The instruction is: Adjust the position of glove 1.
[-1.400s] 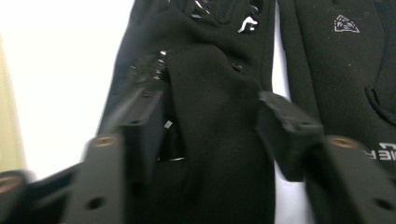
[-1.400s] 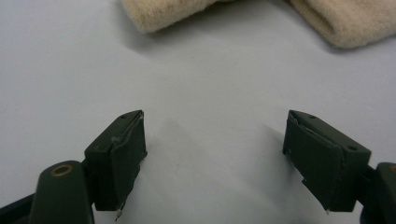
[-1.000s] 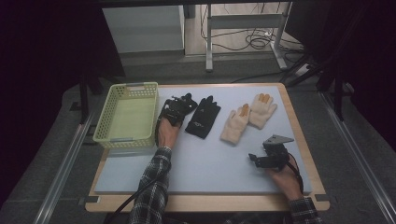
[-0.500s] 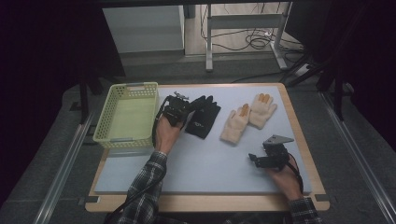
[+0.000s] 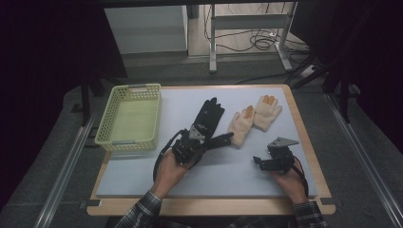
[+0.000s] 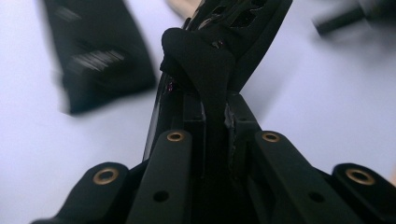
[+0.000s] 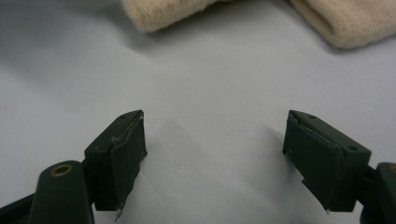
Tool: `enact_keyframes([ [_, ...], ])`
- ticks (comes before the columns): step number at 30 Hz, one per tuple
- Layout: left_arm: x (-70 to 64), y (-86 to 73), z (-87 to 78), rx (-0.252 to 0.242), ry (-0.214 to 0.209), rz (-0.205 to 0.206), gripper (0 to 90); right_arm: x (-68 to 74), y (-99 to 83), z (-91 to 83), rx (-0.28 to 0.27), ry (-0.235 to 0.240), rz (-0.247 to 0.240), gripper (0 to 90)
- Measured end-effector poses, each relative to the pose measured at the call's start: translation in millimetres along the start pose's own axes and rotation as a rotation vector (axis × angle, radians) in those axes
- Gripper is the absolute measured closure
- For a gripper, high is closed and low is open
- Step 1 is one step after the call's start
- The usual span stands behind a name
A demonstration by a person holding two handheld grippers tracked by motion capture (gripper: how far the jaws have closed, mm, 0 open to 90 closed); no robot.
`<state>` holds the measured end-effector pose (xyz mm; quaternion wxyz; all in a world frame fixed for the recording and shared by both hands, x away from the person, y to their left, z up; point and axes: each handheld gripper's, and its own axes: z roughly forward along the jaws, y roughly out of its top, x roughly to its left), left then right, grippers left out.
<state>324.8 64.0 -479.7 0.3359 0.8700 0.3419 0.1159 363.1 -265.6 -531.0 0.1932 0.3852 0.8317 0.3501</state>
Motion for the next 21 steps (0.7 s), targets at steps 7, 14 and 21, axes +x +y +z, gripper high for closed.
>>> enact_keyframes([
  [7, -6.4, -26.1, 23.5, 0.017, -0.090, -0.029, 47.0, 0.0, 0.0, 0.0, -0.001, 0.000, -0.001, 20.8],
  [14, 10.8, -37.3, -7.8, -0.036, -0.089, -0.041, 25.2, 0.0, 0.0, 0.0, 0.000, 0.000, -0.001, 20.8],
  [21, 47.1, -62.3, -24.4, -0.076, 0.052, -0.113, 45.0, 1.4, -0.1, -1.4, -0.008, 0.008, -0.008, 26.6],
])
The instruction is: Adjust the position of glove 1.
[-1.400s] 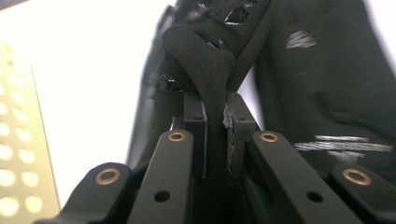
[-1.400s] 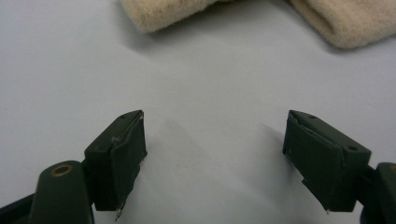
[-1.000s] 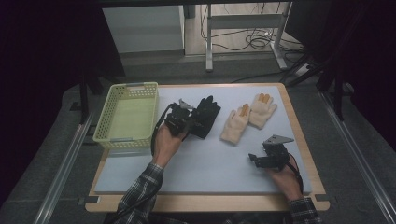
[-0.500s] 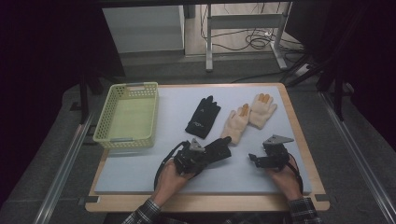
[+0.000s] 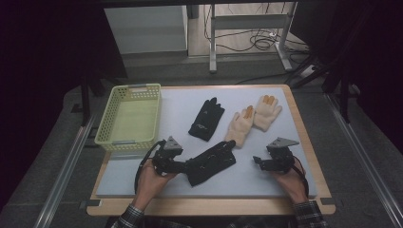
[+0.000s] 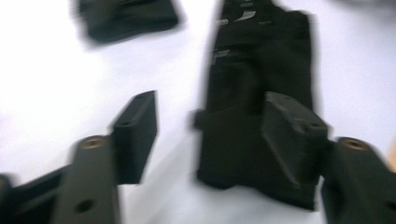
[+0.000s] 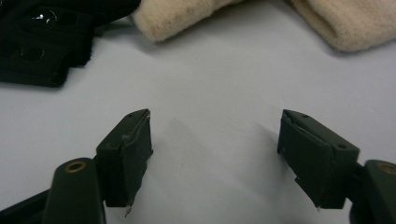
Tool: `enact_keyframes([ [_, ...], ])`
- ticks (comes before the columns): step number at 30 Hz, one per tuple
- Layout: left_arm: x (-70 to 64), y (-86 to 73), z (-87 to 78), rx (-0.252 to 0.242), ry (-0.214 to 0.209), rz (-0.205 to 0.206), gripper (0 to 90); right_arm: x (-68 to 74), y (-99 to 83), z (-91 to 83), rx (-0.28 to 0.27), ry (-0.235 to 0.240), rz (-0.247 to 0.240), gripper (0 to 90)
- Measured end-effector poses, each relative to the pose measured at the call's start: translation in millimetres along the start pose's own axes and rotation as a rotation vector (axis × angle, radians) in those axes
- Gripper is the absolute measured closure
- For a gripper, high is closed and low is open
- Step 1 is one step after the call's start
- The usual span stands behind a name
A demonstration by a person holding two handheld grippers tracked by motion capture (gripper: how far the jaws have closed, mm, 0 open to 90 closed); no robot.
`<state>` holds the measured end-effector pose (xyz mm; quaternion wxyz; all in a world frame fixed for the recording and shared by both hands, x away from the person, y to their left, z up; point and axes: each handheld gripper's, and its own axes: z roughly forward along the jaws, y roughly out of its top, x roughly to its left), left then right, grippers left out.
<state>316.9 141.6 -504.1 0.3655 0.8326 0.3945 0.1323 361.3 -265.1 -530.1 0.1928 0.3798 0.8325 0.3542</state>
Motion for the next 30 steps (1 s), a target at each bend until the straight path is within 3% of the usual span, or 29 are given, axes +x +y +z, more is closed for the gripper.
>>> enact_keyframes([
  [3, 10.4, -11.1, 4.5, 0.009, 0.035, -0.036, 61.7, -0.1, 0.0, -0.2, -0.001, -0.001, 0.002, 27.6],
  [5, 14.9, -17.0, 9.7, 0.023, 0.037, -0.045, 69.8, -0.3, 0.0, -0.3, -0.001, -0.001, 0.002, 27.9],
  [8, 17.4, -23.3, 18.9, 0.048, 0.011, -0.052, 73.3, -0.6, 0.0, -0.3, 0.001, 0.000, 0.004, 27.9],
  [10, 15.3, -25.3, 19.9, 0.039, 0.015, -0.043, 72.8, -0.6, 0.0, -0.4, 0.001, 0.000, 0.004, 27.9],
  [12, 12.7, -26.1, 19.5, 0.030, -0.022, -0.051, 70.3, -0.6, 0.0, -0.3, 0.001, 0.000, 0.004, 27.9],
  [15, 2.9, -28.2, 18.2, 0.033, -0.020, -0.031, 68.4, -0.7, -0.1, -0.3, 0.001, 0.000, 0.005, 27.8],
  [22, -24.6, -34.7, 13.6, 0.032, -0.091, -0.005, 65.9, -0.7, -0.1, -0.2, 0.001, 0.000, 0.005, 27.8],
  [25, -40.2, -35.1, 14.0, 0.036, -0.105, 0.034, 62.7, -0.7, -0.1, -0.2, 0.001, 0.000, 0.005, 27.8],
  [27, -48.1, -34.1, 15.1, 0.032, -0.159, 0.041, 63.5, -0.7, -0.1, -0.2, 0.001, 0.000, 0.005, 27.8],
  [30, -60.4, -30.5, 19.4, 0.026, -0.178, 0.070, 63.0, -0.7, -0.1, -0.2, 0.001, 0.000, 0.005, 27.8],
])
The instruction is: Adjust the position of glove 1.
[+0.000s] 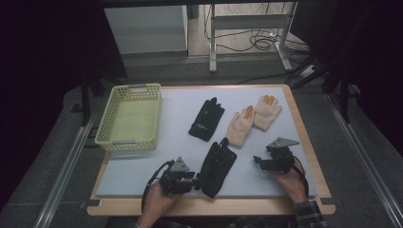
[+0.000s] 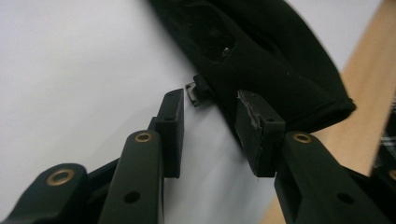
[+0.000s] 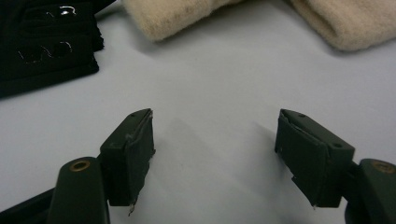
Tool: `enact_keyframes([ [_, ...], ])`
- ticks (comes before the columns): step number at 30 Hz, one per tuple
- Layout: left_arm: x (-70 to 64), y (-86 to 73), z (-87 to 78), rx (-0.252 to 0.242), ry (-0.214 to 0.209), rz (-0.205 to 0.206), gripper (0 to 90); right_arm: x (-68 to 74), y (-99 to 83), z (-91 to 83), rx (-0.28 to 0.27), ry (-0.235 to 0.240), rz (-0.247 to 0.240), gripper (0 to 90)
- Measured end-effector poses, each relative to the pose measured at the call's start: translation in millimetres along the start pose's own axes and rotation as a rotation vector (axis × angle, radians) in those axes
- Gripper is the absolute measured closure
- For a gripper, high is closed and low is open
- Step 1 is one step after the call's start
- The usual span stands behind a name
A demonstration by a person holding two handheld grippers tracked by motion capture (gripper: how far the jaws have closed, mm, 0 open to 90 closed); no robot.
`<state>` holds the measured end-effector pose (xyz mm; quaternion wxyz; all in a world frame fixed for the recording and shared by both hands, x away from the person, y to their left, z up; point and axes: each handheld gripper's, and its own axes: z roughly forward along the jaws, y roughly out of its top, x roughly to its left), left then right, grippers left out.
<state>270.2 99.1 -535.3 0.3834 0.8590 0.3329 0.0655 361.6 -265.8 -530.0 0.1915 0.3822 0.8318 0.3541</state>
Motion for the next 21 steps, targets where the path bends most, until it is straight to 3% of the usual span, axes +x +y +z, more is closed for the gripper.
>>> enact_keyframes([
  [5, -5.8, 8.1, 7.0, -0.001, -0.021, 0.022, 62.0, 0.0, 0.0, 0.0, 0.000, 0.000, 0.000, 27.8],
  [10, 9.3, 3.9, -7.6, -0.003, 0.013, -0.005, 59.1, -0.1, 0.0, 0.0, 0.000, 0.000, 0.000, 27.8],
  [15, 34.4, -10.2, -20.3, -0.018, 0.138, -0.039, 48.4, 0.2, 0.1, -0.5, -0.004, 0.000, -0.004, 30.7],
  [18, 51.6, -20.0, -27.5, -0.056, 0.205, -0.098, 35.9, 0.8, 0.4, -1.9, -0.011, 0.002, 0.007, 40.7],
  [21, 64.8, -28.7, -30.5, -0.073, 0.264, -0.124, 26.5, 2.8, 4.7, -3.3, -0.025, 0.020, 0.010, 55.4],
])
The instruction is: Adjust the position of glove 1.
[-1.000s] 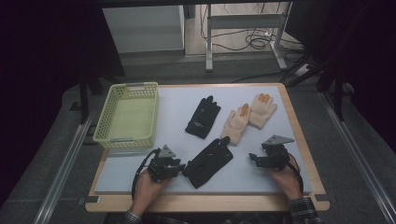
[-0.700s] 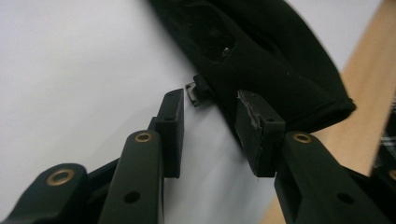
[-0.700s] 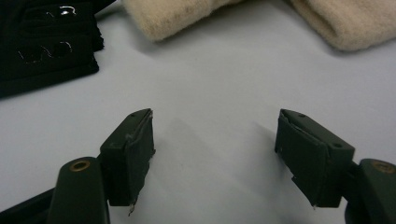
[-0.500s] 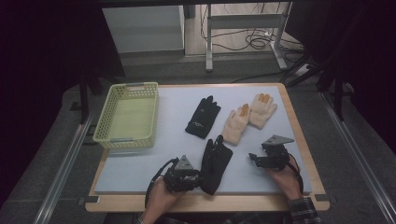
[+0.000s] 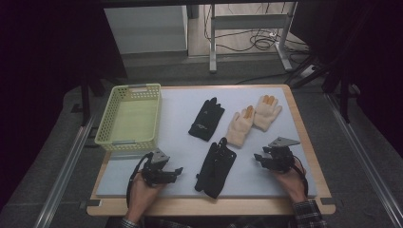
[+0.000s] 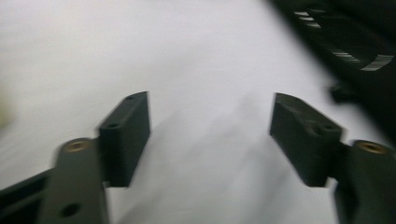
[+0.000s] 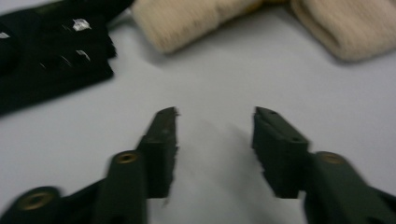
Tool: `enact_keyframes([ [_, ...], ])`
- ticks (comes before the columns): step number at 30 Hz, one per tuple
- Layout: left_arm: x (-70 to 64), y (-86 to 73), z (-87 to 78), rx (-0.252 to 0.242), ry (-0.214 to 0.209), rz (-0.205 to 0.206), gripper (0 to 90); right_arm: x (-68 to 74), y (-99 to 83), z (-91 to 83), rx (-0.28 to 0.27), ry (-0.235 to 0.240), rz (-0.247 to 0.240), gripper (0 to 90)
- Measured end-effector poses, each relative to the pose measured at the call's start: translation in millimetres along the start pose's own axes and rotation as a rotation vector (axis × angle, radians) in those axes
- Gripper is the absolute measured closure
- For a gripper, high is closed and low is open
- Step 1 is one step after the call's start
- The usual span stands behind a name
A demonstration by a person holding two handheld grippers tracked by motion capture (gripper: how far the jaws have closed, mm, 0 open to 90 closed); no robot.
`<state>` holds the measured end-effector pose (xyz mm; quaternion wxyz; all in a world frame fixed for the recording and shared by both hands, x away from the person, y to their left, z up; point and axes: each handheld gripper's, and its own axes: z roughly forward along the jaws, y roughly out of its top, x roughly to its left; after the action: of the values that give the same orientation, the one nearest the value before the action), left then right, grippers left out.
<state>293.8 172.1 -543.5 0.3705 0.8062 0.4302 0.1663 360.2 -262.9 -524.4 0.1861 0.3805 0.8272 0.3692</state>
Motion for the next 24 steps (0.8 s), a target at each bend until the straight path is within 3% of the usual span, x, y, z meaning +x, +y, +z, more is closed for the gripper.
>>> enact_keyframes([
  [1, 3.3, -2.3, 1.0, 0.000, 0.019, -0.008, 24.6, 2.1, 3.8, -0.2, -0.010, 0.011, 0.001, 59.8],
  [3, 7.9, -4.8, 3.9, 0.009, 0.017, -0.028, 22.1, 6.6, 11.8, 2.6, -0.021, 0.052, 0.002, 68.9],
  [7, 5.0, -4.0, 5.1, 0.018, 0.030, 0.000, 20.5, 19.8, 30.4, 22.9, -0.008, 0.103, -0.043, 76.2],
  [10, 5.1, -4.3, 5.0, 0.015, 0.027, -0.004, 20.1, 28.2, 42.2, 42.8, 0.015, 0.144, -0.067, 78.9],
  [14, 6.1, -4.3, 5.0, 0.019, 0.023, -0.008, 20.0, 29.9, 53.1, 63.3, 0.031, 0.124, -0.084, 80.8],
  [19, 6.0, -4.4, 5.1, 0.018, 0.022, -0.011, 19.9, 12.1, 63.9, 76.6, 0.028, 0.051, -0.047, 80.7],
  [21, 6.1, -4.4, 5.2, 0.018, 0.021, -0.012, 19.9, 7.9, 66.9, 77.4, 0.026, 0.050, -0.025, 79.8],
  [24, 6.2, -4.3, 5.3, 0.018, 0.020, -0.013, 19.8, 14.4, 70.4, 69.5, -0.006, 0.094, -0.013, 75.7],
])
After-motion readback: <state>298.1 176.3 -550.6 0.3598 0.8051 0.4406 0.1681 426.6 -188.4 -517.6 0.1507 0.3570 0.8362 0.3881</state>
